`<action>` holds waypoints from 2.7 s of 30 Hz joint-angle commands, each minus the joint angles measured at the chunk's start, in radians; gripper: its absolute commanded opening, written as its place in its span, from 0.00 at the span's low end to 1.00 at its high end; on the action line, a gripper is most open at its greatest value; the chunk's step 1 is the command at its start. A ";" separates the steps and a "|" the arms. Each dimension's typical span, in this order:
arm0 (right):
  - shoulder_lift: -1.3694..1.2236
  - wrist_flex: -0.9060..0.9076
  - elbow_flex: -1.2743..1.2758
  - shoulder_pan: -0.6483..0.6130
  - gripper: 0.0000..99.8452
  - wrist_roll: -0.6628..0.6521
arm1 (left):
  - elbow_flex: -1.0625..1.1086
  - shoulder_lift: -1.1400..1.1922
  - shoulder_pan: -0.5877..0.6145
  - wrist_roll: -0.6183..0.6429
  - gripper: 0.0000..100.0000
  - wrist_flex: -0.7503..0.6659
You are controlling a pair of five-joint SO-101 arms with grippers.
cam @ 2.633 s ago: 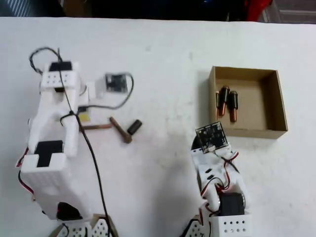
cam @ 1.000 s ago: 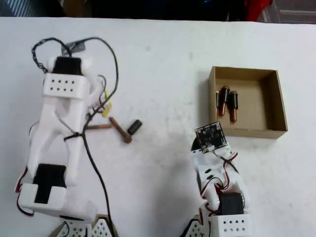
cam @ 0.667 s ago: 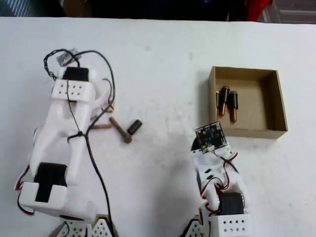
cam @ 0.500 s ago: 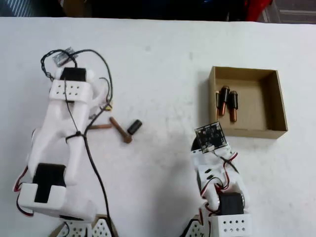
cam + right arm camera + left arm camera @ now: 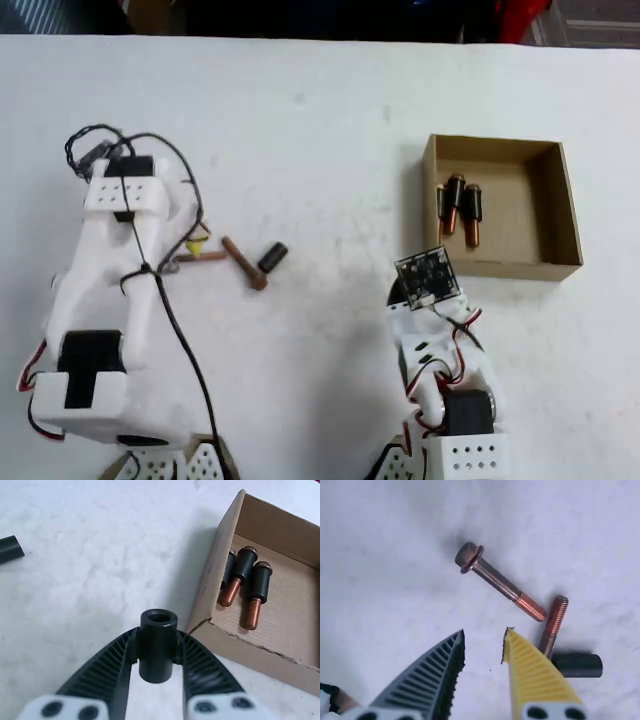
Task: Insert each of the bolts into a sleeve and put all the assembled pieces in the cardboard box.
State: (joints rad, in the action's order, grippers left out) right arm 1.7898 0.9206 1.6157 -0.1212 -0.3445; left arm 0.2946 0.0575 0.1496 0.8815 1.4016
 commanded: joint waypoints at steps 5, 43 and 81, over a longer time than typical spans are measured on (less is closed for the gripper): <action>0.010 -0.004 -0.014 0.007 0.02 -0.023 | -0.005 -0.005 0.013 0.187 0.15 -0.040; 0.010 -0.002 -0.015 0.007 0.02 -0.023 | 0.236 0.010 0.073 0.322 0.15 -0.423; 0.010 0.001 -0.017 0.007 0.02 -0.023 | 0.071 0.168 0.088 0.186 0.03 -0.368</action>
State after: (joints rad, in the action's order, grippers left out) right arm 1.7898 0.9206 1.6157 -0.1227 -0.3521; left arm 0.4081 0.2294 0.2463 1.1208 1.0610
